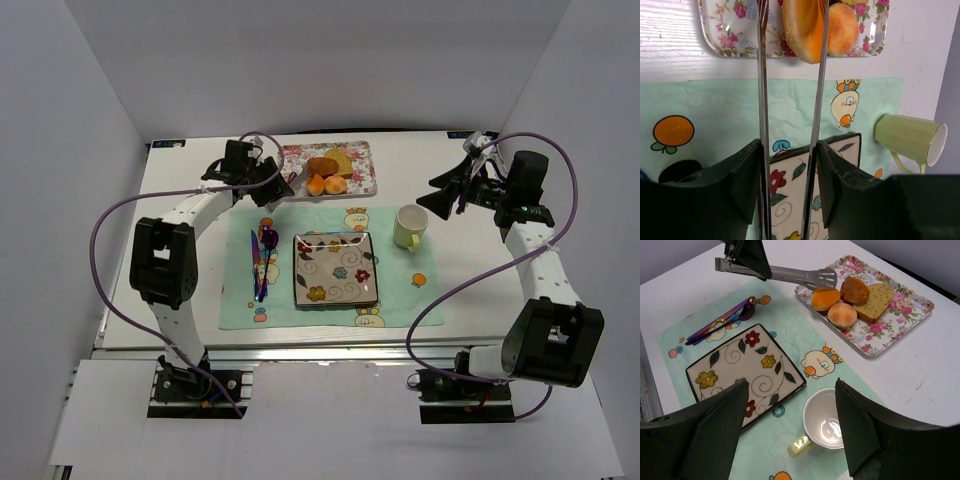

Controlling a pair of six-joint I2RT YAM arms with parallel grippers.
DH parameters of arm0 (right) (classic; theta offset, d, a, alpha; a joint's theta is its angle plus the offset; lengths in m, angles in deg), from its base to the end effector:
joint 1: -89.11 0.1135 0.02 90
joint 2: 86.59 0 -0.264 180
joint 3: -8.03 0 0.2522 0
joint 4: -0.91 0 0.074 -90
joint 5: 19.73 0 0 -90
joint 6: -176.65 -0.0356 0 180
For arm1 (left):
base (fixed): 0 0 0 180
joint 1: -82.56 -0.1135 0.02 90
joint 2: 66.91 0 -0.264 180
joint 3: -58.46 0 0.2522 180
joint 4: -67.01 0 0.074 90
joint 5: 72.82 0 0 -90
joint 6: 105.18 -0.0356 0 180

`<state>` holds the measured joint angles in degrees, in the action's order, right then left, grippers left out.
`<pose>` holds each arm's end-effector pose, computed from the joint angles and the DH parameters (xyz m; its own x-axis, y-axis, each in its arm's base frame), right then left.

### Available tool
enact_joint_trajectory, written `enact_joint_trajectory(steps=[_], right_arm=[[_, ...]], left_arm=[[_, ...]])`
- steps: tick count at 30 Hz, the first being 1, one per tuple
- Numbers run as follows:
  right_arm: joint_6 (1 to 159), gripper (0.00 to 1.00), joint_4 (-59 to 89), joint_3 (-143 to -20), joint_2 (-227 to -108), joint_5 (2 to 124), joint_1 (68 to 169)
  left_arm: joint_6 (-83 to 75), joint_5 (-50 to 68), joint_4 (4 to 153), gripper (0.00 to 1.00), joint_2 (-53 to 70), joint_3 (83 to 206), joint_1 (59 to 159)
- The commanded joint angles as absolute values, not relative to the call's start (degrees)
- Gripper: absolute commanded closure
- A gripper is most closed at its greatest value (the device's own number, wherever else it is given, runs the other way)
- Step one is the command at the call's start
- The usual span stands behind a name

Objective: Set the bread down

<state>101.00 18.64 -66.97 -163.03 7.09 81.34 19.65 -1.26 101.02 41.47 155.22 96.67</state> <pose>0.2969 -0.0084 0.3342 -0.1233 -0.0960 -0.9877 -0.8307 0.5545 0.0498 0.4101 -0.1147 0.2362 -0.8237 -0.3516 -0.4449 -0.0300 0.8105 -0.5850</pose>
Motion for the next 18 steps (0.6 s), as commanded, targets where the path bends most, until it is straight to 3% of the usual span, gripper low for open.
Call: enact_joint_trajectory(steps=[1,7,11,14,18], right_arm=[[100.45,0.25,16.34,-66.91,-162.09,6.02,81.11],[100.36,0.26,16.25,-67.17,-161.91,5.94,81.11],[100.27,0.25,16.08,-67.17,-161.82,5.76,81.11],[100.27,0.25,16.08,-67.08,-161.74,5.67,81.11],[100.27,0.25,16.08,-67.08,-161.65,5.58,81.11]], left_arm=[[20.59,-4.35,99.14,0.44,38.30,153.96,96.89],[21.03,-5.15,99.14,0.45,36.46,150.28,96.98],[21.82,-6.37,98.17,0.50,35.23,148.43,97.15],[22.78,-7.60,96.42,0.61,34.44,147.37,97.24],[24.81,-8.66,94.13,0.62,33.12,146.14,97.24]])
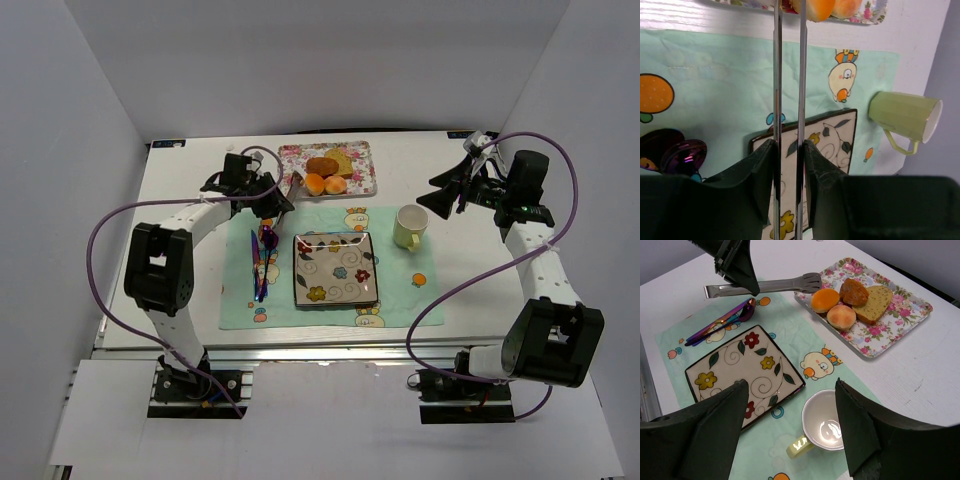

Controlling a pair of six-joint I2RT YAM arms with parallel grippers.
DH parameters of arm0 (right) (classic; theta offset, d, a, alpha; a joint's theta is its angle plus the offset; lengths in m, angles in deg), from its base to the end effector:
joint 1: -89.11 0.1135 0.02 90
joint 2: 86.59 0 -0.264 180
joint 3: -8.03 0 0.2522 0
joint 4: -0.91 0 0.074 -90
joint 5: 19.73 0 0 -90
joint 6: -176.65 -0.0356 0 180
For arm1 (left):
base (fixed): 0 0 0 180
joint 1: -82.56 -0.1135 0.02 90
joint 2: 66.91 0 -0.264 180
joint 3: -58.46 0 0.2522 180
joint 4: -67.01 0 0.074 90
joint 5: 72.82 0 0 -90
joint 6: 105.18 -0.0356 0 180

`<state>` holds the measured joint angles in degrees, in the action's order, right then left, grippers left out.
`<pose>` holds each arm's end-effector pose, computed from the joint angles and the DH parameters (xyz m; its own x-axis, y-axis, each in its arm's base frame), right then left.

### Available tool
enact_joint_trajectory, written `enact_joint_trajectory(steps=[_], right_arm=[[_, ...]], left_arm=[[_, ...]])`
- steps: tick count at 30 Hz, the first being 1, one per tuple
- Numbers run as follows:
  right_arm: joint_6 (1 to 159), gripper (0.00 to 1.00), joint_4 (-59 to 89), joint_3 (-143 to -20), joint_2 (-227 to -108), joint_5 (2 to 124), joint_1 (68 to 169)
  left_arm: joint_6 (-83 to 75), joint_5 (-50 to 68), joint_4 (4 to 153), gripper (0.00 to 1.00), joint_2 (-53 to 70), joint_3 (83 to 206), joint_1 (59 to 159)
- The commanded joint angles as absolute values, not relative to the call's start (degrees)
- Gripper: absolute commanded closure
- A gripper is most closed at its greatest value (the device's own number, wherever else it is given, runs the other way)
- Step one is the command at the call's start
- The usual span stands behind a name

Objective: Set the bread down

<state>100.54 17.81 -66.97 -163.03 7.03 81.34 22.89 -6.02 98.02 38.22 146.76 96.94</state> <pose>0.2973 -0.0085 0.3355 -0.1157 -0.0933 -0.9889 -0.8310 0.5545 0.0449 0.3859 -0.1134 0.2162 -0.8640 -0.3636 -0.3483 -0.0614 0.7627 -0.6438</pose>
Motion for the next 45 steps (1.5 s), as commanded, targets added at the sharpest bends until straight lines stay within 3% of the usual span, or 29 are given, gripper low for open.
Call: enact_joint_trajectory(steps=[1,10,45], right_arm=[[100.27,0.25,16.08,-66.91,-161.56,5.50,81.11],[100.27,0.25,16.17,-66.56,-161.12,5.23,81.11],[100.27,0.25,16.34,-65.85,-160.86,5.06,80.93]], left_arm=[[24.99,-8.84,93.95,0.61,32.94,146.05,97.24],[27.27,-9.37,91.67,0.52,32.06,145.87,97.24],[23.93,-2.95,95.79,0.52,26.09,146.75,94.87]])
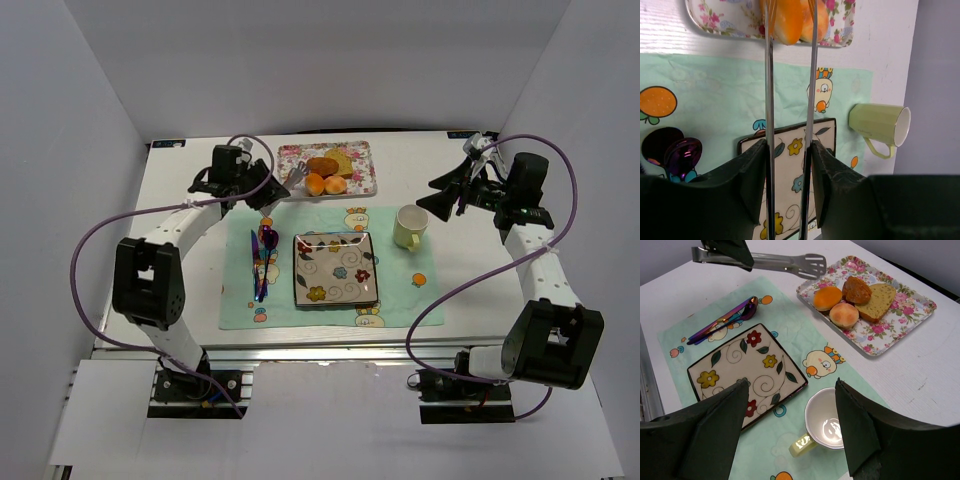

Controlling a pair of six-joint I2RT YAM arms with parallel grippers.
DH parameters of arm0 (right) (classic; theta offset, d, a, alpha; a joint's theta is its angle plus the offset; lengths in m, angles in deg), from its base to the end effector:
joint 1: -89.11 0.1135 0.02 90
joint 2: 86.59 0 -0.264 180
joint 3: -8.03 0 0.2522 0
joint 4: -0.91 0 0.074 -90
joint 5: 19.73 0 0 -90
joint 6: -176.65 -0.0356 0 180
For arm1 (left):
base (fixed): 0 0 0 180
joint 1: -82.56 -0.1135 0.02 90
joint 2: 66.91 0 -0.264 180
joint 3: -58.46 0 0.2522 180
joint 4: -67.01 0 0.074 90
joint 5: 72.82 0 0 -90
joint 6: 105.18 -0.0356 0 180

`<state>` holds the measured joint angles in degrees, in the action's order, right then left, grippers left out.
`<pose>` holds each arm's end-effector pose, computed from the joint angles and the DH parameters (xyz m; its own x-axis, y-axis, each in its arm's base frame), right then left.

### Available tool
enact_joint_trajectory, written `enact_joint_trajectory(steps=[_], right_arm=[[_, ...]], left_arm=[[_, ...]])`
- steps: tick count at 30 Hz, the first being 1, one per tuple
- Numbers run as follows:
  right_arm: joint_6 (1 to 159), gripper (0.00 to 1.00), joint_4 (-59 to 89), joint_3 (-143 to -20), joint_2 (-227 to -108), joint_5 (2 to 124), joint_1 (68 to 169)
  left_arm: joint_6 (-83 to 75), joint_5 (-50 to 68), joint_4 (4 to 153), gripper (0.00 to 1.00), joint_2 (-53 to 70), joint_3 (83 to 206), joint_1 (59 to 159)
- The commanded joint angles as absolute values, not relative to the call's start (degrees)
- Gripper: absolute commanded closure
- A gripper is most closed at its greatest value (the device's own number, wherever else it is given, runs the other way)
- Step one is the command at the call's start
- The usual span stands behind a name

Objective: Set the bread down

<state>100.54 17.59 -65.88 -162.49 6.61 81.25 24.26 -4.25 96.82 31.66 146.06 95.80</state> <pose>0.2944 -0.0084 0.3320 -0.1205 -0.0909 -0.9885 -0.8337 0.5499 0.0511 0.3748 -0.1015 0.2566 -0.7975 -0.4198 -0.4332 -0.0313 0.7459 -0.6653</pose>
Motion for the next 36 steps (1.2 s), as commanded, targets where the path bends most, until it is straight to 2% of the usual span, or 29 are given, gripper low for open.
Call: enact_joint_trajectory(steps=[1,23,36], right_arm=[[100.18,0.25,16.34,-65.85,-160.86,5.06,80.93],[100.18,0.25,16.34,-65.59,-160.59,4.88,80.76],[100.18,0.25,16.17,-65.59,-160.94,4.88,80.58]], left_arm=[[23.85,-2.95,95.97,0.52,26.00,146.75,94.78],[22.00,-6.38,99.66,0.50,33.81,149.30,94.96],[23.32,-8.84,97.03,0.47,35.22,149.30,95.40]])
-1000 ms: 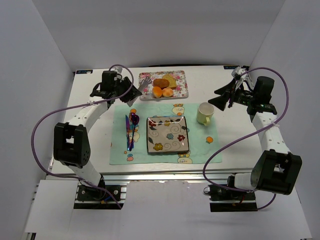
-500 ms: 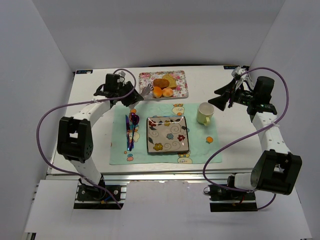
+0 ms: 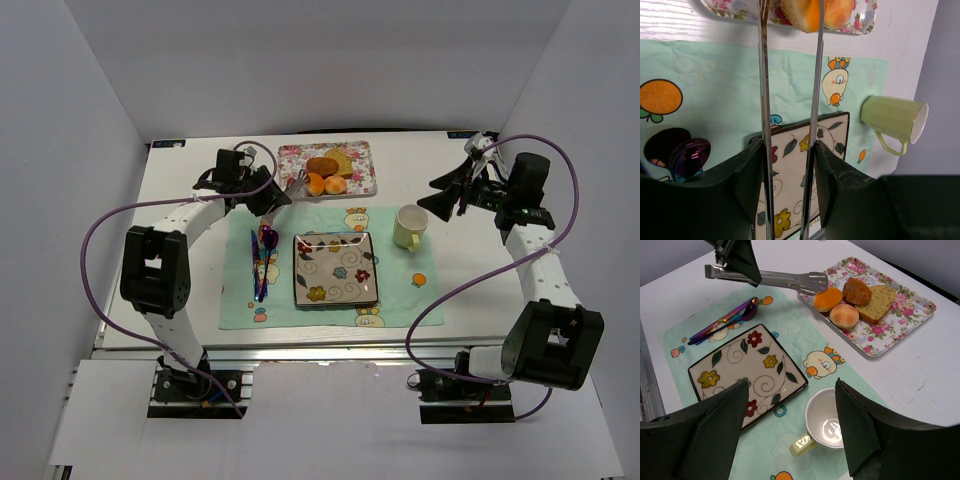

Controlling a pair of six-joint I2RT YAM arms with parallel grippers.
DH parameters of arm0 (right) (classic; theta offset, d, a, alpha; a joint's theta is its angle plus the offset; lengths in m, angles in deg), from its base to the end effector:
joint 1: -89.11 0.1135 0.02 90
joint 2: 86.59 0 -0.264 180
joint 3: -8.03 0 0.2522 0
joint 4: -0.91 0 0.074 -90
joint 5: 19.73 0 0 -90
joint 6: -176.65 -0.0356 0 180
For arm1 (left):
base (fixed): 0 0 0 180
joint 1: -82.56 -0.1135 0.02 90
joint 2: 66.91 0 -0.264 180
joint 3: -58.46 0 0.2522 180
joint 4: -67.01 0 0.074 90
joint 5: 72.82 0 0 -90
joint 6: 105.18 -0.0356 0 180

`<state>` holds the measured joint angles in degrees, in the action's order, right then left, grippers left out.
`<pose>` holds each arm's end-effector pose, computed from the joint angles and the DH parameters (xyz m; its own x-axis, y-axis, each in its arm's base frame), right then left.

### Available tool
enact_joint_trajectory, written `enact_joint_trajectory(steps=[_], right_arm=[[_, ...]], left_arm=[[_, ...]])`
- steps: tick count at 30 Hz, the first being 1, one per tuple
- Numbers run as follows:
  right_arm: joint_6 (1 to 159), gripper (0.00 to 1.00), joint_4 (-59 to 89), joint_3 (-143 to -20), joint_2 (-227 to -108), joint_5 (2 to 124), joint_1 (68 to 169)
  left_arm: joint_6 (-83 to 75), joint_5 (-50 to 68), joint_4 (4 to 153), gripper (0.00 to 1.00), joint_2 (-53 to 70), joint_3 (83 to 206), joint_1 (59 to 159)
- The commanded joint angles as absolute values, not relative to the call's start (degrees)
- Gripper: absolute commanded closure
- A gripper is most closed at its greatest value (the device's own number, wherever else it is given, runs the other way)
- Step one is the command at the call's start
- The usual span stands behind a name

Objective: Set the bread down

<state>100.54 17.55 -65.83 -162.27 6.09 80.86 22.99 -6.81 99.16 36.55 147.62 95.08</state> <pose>0.2933 -0.0101 0.3329 -0.1164 -0.0888 -0.9892 -0.8349 0.5483 0.0490 0.3866 -0.1007 0.2307 -0.8477 -0.3901 -0.3596 -0.0666 0.7505 -0.6575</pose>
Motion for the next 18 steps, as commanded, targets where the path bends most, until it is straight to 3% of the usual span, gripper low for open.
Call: enact_joint_trajectory(steps=[1,18], right_arm=[[100.18,0.25,16.25,-65.59,-160.94,4.88,80.58],[100.01,0.25,15.90,-65.59,-160.94,4.71,80.58]], left_arm=[[23.49,-8.92,96.94,0.47,35.14,149.21,95.40],[25.16,-10.16,94.92,0.44,36.10,147.72,95.57]])
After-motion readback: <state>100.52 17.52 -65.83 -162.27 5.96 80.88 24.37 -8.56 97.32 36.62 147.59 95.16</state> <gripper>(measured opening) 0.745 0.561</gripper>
